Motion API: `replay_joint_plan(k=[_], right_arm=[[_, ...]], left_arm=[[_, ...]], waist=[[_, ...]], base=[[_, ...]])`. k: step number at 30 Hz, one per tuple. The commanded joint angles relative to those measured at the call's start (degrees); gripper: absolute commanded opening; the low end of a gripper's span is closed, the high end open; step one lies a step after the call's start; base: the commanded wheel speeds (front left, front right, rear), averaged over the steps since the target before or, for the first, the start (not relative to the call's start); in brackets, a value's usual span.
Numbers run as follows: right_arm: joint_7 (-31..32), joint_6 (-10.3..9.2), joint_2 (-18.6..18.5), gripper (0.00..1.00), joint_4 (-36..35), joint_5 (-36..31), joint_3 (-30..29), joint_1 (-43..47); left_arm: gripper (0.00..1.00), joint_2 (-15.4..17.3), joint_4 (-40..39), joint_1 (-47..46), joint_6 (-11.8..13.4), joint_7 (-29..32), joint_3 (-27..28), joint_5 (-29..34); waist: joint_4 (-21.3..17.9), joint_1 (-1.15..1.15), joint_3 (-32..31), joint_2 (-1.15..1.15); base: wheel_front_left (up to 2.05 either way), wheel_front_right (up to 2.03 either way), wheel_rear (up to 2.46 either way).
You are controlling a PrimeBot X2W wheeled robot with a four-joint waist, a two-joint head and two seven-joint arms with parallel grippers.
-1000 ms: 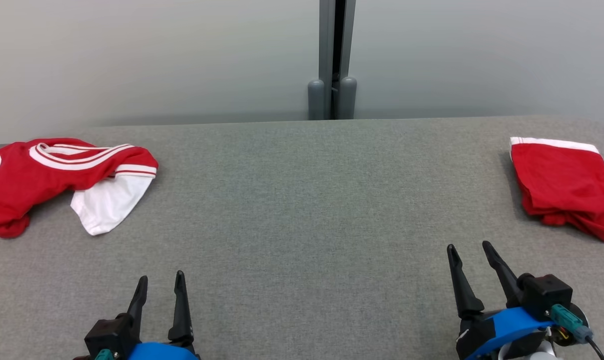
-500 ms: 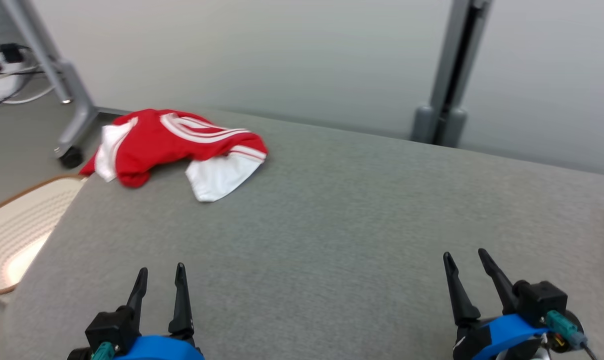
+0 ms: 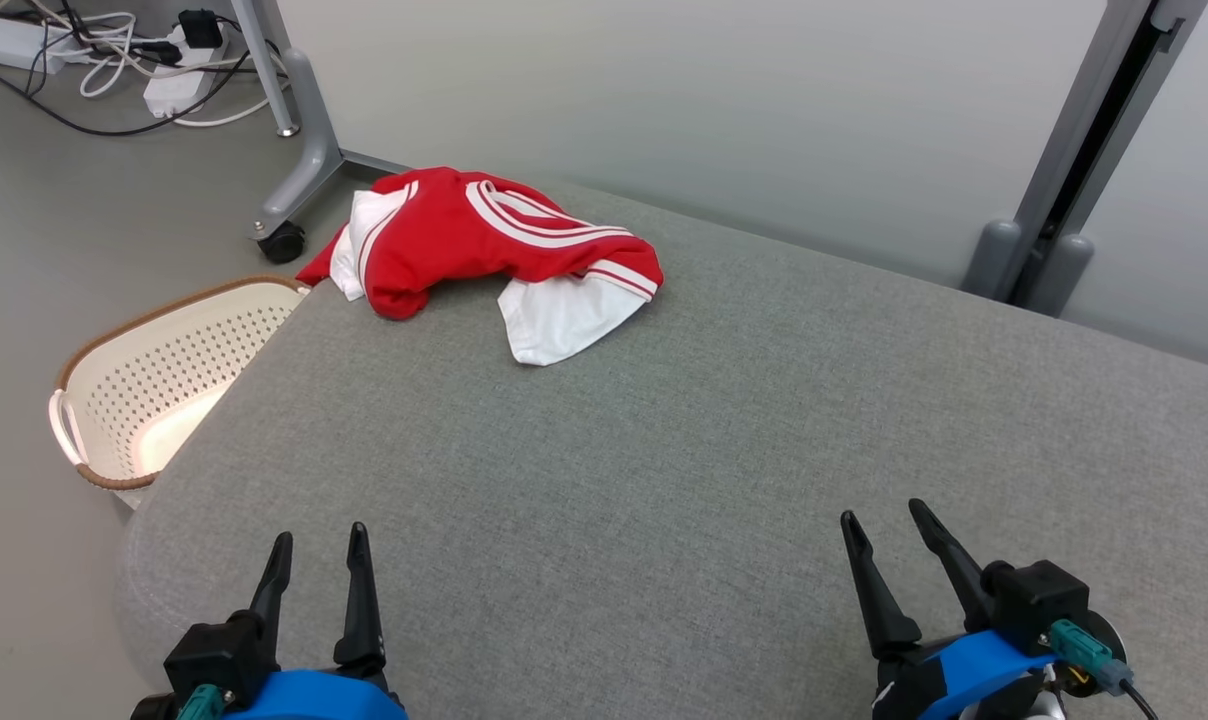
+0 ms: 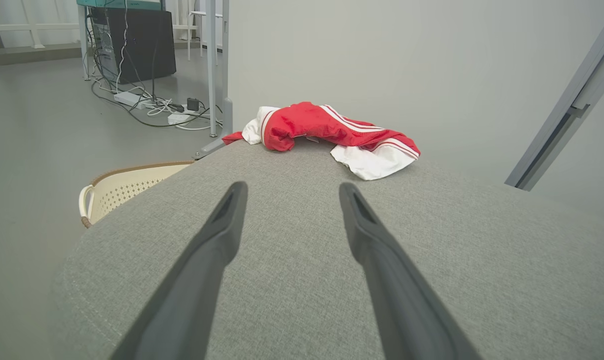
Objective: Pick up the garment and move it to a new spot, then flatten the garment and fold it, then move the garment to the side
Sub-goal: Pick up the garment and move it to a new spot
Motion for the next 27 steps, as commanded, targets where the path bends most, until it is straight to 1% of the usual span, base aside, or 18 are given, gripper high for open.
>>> replay_joint_plan(k=[1, 8, 12, 16, 20, 23, 25, 27], right_arm=[[0.07, 0.00, -0.17, 1.00, -0.23, 0.01, 0.24, -0.68], [0.74, 0.00, -0.17, 1.00, -1.81, -1.34, 0.56, -2.14], [1.66, 0.00, -0.17, 1.00, -3.78, -3.10, -0.47, -3.71], [3.16, 0.00, -0.17, 1.00, -6.33, -5.33, -1.83, -5.73], [5.31, 0.00, -0.19, 1.00, -9.15, -7.70, -2.55, -8.40], [6.92, 0.00, -0.19, 1.00, -11.23, -10.04, -2.34, -10.68], [7.92, 0.00, -0.19, 1.00, -12.67, -11.38, -2.20, -12.15], [8.65, 0.00, -0.19, 1.00, -14.25, -12.07, -2.20, -13.63]], left_arm=[[1.00, 0.34, -0.28, 0.23, 0.34, -0.15, 0.39, -0.28], [1.00, 0.71, -1.37, -1.98, 0.53, -0.60, 2.06, -1.26], [1.00, 2.16, -3.62, -5.55, 0.86, -0.77, 4.71, -2.00], [1.00, 5.53, -6.32, -13.24, 0.67, 0.36, 7.21, -1.82], [1.00, 10.08, -6.88, -23.16, -0.58, 4.50, 9.05, -2.27], [1.00, 13.02, -4.25, -31.32, -2.19, 8.43, 9.77, -3.21], [1.00, 14.59, -1.78, -36.39, -3.35, 11.78, 9.53, -3.90], [1.00, 16.54, 1.00, -40.97, -4.46, 14.97, 8.47, -3.20]], waist=[[0.06, 0.00, 0.35, 0.00], [-1.24, 0.00, 2.93, 0.00], [-2.95, 0.00, 5.92, 0.00], [-5.06, 0.00, 9.74, 0.00], [-7.57, 0.00, 14.32, 0.00], [-9.57, 0.00, 17.73, 0.00], [-10.96, 0.00, 20.08, 0.00], [-12.41, 0.00, 22.48, 0.00]], base=[[0.00, 0.00, 0.00], [0.00, 0.00, 0.00], [0.00, 0.00, 0.00], [0.00, 0.00, 0.00], [0.00, 0.00, 0.00], [0.00, 0.00, 0.00], [0.00, 0.00, 0.00], [0.00, 0.00, 0.00]])
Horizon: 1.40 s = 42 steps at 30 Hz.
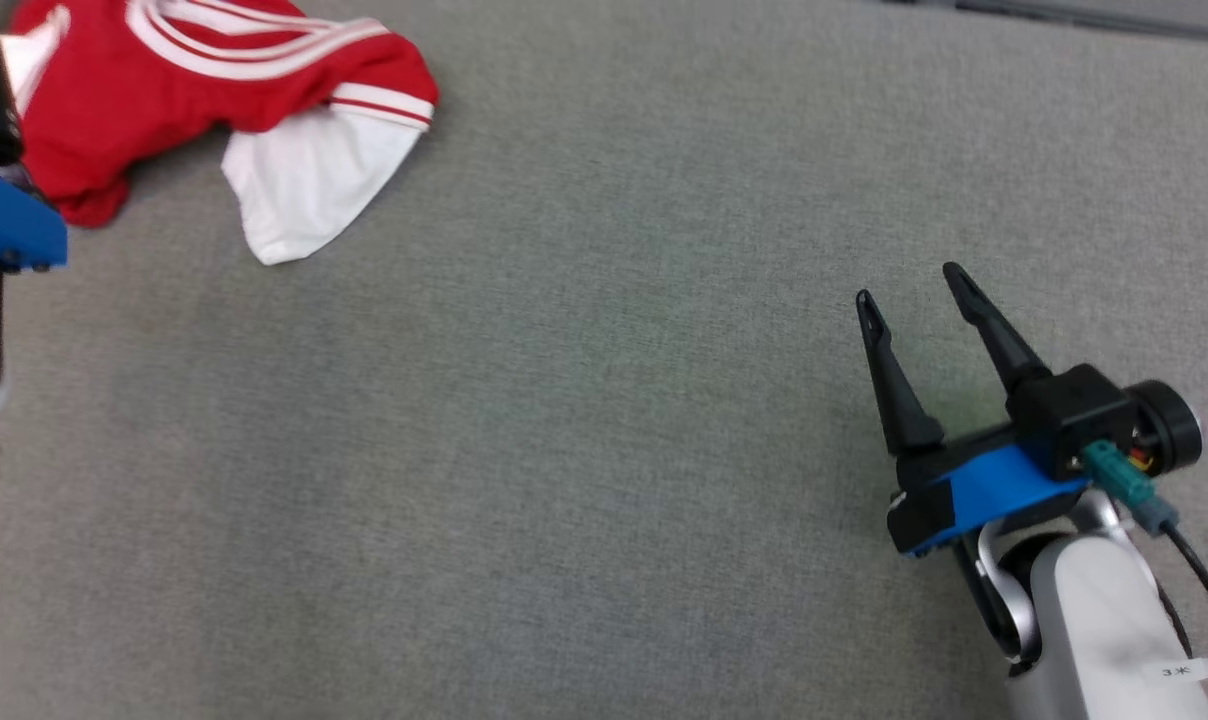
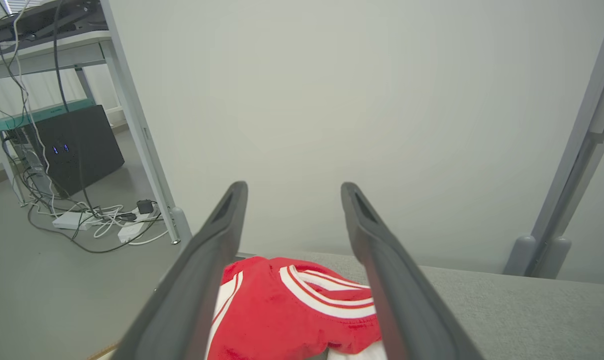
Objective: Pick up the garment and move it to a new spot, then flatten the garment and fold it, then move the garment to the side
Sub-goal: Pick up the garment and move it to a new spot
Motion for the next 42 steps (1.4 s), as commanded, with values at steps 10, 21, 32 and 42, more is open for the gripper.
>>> replay_joint_plan(k=[10, 21, 32, 42], right_arm=[[1.81, 0.00, -0.20, 1.00, -4.85, -1.43, -0.38, -4.03], [1.35, 0.00, -0.30, 1.00, -4.98, -1.35, -1.00, -2.96], [0.41, 0.00, -0.28, 1.00, -4.44, -0.53, -0.82, -3.99], [-1.90, 0.00, -0.21, 1.00, -0.59, 1.85, -1.72, -3.04]], left_arm=[[1.00, 0.78, 15.96, -15.54, -4.92, 10.50, -5.26, -1.09], [1.00, 0.64, 26.31, -20.75, -6.63, 16.62, -11.14, -0.22], [0.00, 2.61, 30.03, -20.66, -7.12, 17.84, -14.68, -1.32], [0.00, 4.77, 25.93, -23.07, -7.17, 8.29, -16.07, 1.39]], waist=[[-6.29, -0.02, 10.89, 0.00], [-8.59, -0.02, 14.88, 0.00], [-8.72, -0.02, 13.58, 0.00], [-9.05, -0.02, 5.36, 0.00]], base=[[0.00, 0.00, 0.00], [0.00, 0.00, 0.00], [0.00, 0.00, 0.00], [0.00, 0.00, 0.00]])
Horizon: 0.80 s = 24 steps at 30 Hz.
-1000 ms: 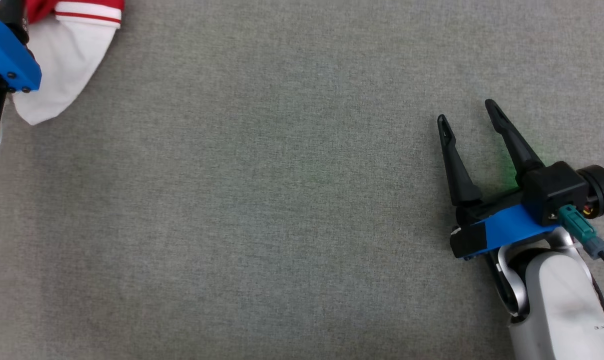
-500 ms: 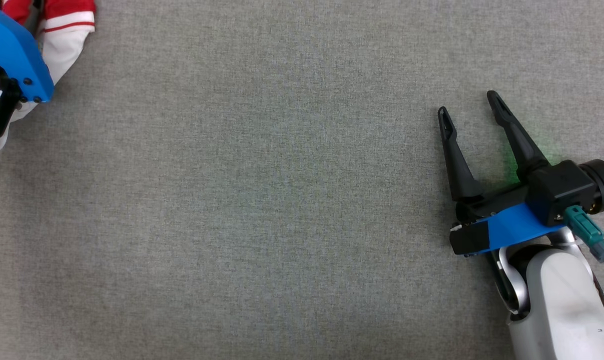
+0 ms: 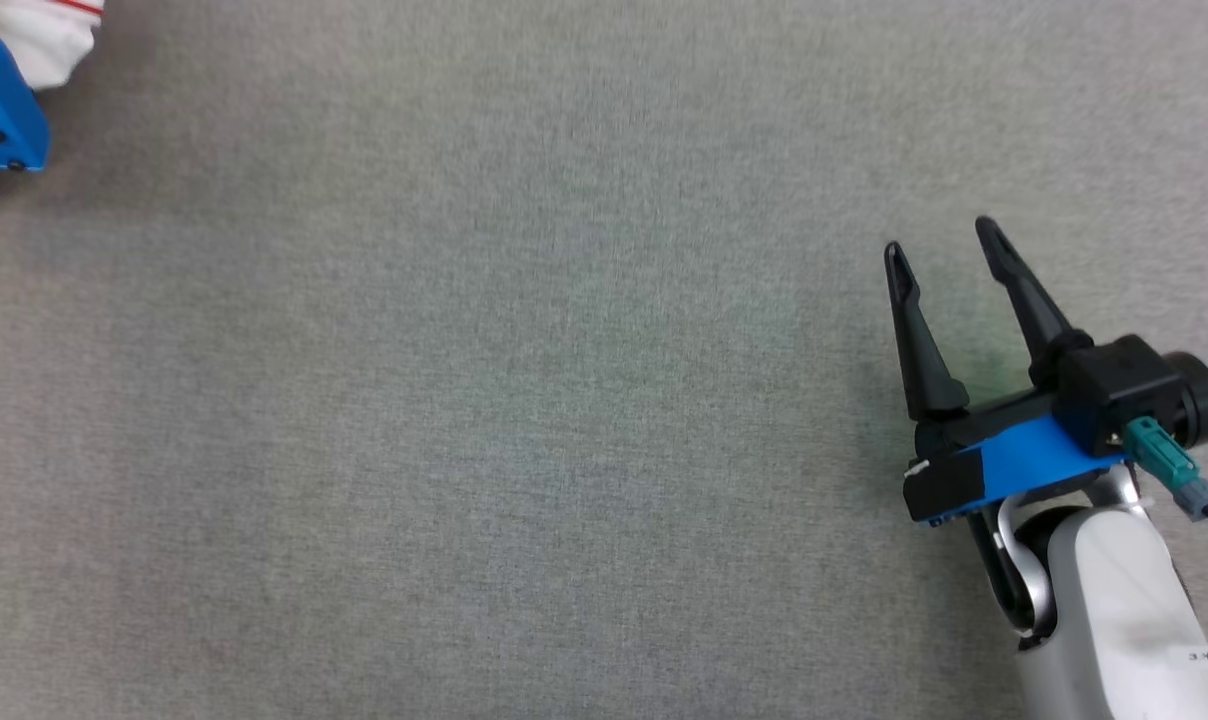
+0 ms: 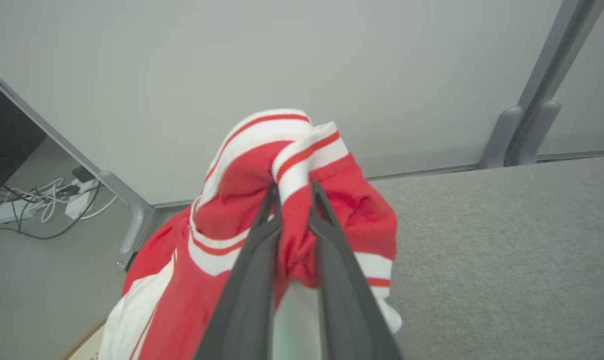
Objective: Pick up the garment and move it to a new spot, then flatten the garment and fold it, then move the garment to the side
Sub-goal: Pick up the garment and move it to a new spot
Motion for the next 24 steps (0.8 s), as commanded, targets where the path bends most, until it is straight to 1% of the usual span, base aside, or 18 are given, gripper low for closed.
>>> replay_joint_plan(k=[1, 6, 9, 12, 15, 18, 21, 24], right_arm=[[-0.70, 0.00, -0.22, 1.00, 1.02, 0.86, -0.28, 0.92], [-2.69, 0.00, -0.19, 1.00, 4.87, 3.08, -1.22, 2.81], [-3.83, 0.00, -0.20, 1.00, 7.22, 4.35, -1.89, 4.20], [-4.75, 0.00, -0.21, 1.00, 9.14, 5.27, -2.74, 5.55], [-5.61, 0.00, -0.20, 1.00, 10.61, 5.90, -3.60, 6.46], [-6.23, 0.00, -0.19, 1.00, 11.44, 6.62, -4.88, 7.25], [-6.85, 0.00, -0.19, 1.00, 12.05, 7.40, -6.14, 8.07], [-7.55, 0.00, -0.17, 1.00, 12.69, 8.04, -7.09, 8.42]], left_arm=[[0.00, 0.35, -1.28, -0.95, -0.01, -0.81, -0.81, 0.59], [0.00, 0.19, -7.41, -1.38, -0.08, -1.48, -4.95, 1.23], [0.00, -0.27, -12.29, -1.74, -0.09, -0.89, -8.44, 0.36], [0.00, -1.58, -17.19, -2.81, -0.09, -0.22, -11.27, -1.35], [0.00, -4.14, -21.26, -3.45, -0.09, -0.16, -12.68, -4.26], [0.00, -7.39, -24.63, -2.48, 0.04, -0.40, -12.08, -7.82], [0.00, -10.51, -26.80, 2.63, 1.28, -1.22, -12.13, -10.91], [0.00, -12.37, -27.22, 9.69, 2.81, -3.00, -12.86, -13.18]], waist=[[-1.56, 0.00, -2.84, 0.00], [-3.79, 0.00, -9.65, 0.00], [-5.62, 0.00, -13.86, 0.00], [-7.52, 0.00, -17.37, 0.00], [-9.55, 0.00, -19.94, 0.00], [-10.92, 0.00, -20.91, 0.00], [-11.75, 0.00, -20.95, 0.00], [-12.22, 0.00, -20.25, 0.00]], base=[[0.00, 0.00, 0.00], [0.00, 0.00, 0.00], [0.00, 0.00, 0.00], [0.00, 0.00, 0.00], [0.00, 0.00, 0.00], [0.00, 0.00, 0.00], [0.00, 0.00, 0.00], [0.00, 0.00, 0.00]])
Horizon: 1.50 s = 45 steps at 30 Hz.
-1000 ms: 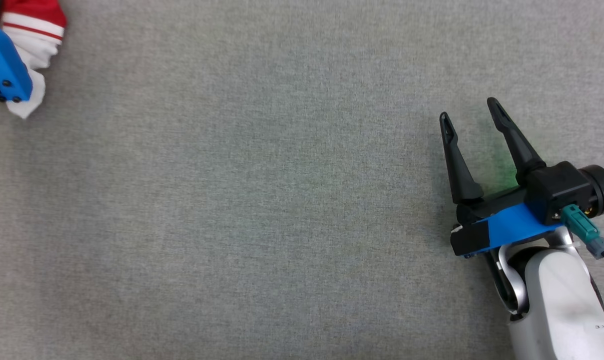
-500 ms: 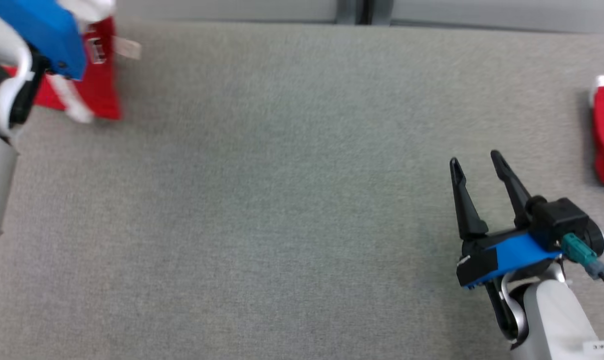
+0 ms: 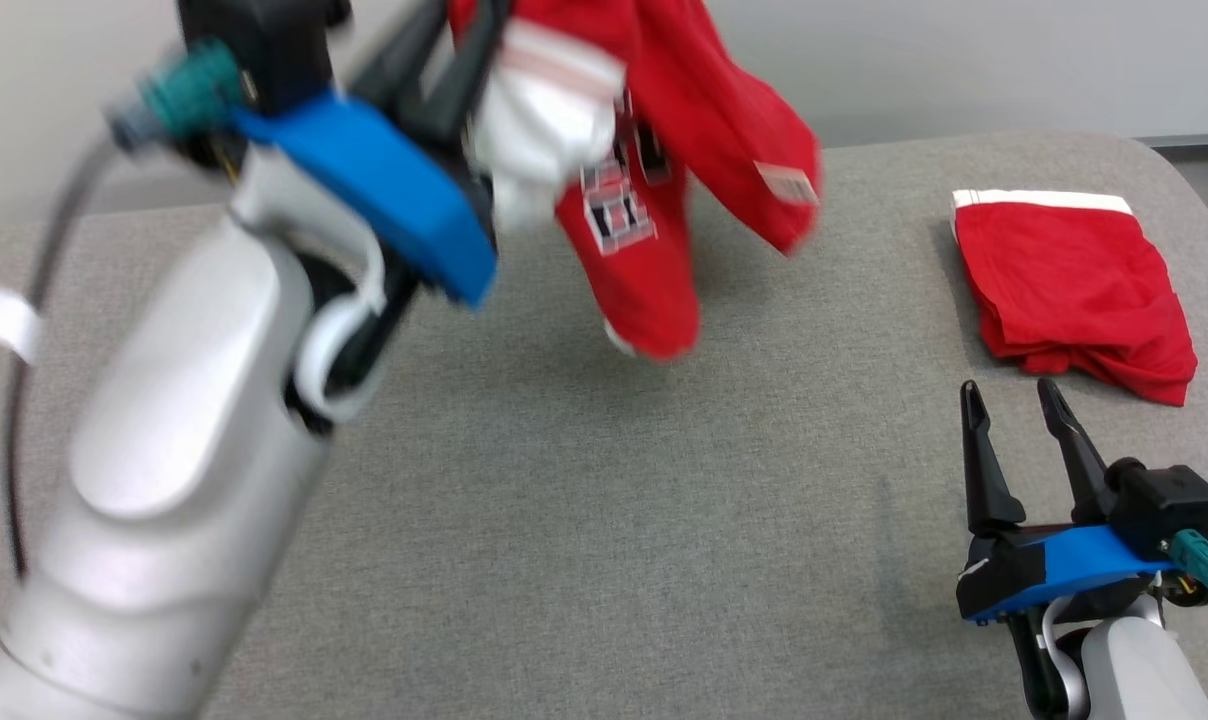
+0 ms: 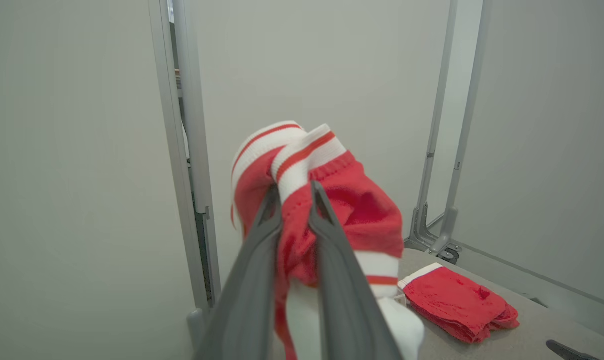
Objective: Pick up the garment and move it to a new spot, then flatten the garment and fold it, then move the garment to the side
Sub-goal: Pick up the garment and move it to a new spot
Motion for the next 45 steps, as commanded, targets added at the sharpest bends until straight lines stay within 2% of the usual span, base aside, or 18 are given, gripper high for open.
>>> replay_joint_plan(k=[1, 7, 12, 13, 15, 21, 29, 37, 45], right_arm=[[-0.57, 0.00, -0.14, 1.00, 0.47, 0.53, -0.40, 0.54], [-1.63, 0.00, -0.16, 1.00, 1.41, 0.80, -1.19, 0.48], [-2.10, 0.00, -0.16, 1.00, 1.80, 0.32, -1.66, -0.38], [-2.13, 0.00, -0.15, 1.00, 1.92, 0.21, -1.67, -0.50], [-2.19, 0.00, -0.15, 1.00, 2.24, 0.29, -1.44, -0.78], [-2.54, 0.00, -0.16, 1.00, 3.30, 0.77, -0.31, -1.44], [-2.71, 0.00, -0.16, 1.00, 3.88, -0.37, -0.21, -1.65], [-2.36, 0.00, -0.16, 1.00, 3.89, -1.61, -0.45, 1.20], [-1.48, 0.00, -0.16, 1.00, 2.35, -1.71, 0.72, 5.81]], left_arm=[[0.00, -0.37, 1.04, 5.26, 0.92, -1.41, -0.35, -1.37], [0.00, -0.45, 10.35, 20.21, 2.60, -7.14, -0.90, -3.44], [0.00, -0.32, 18.88, 24.38, 2.83, -12.10, 0.28, -4.20], [0.27, -0.34, 20.08, 24.56, 2.74, -13.12, 0.54, -4.19], [1.00, -0.50, 22.20, 24.35, 2.65, -15.08, 1.22, -4.36], [1.00, -1.59, 25.76, 23.49, 2.17, -19.39, 3.87, -5.79], [1.00, -0.19, 23.99, 25.72, 2.25, -21.12, 5.99, -3.67], [1.00, -0.35, 13.70, 34.37, 4.71, -21.27, 10.58, 2.02], [1.00, -2.14, 5.38, 44.70, 8.20, -21.28, 13.72, 8.29]], waist=[[-0.37, 0.01, 0.34, 0.00], [-0.94, 0.01, 2.23, 0.00], [-0.64, 0.01, 3.44, 0.00], [-0.47, 0.01, 3.56, 0.00], [-0.10, 0.01, 3.71, 0.00], [0.81, 0.01, 3.21, 0.00], [1.63, 0.01, 0.87, 0.00], [3.29, 0.01, -3.09, 0.00], [4.77, 0.01, -6.07, 0.00]], base=[[0.00, 0.00, 0.00], [0.00, 0.00, 0.00], [0.00, 0.00, 0.00], [0.00, 0.00, 0.00], [0.00, 0.00, 0.00], [0.00, 0.00, 0.00], [0.00, 0.00, 0.00], [0.00, 0.00, 0.00], [0.00, 0.00, 0.00]])
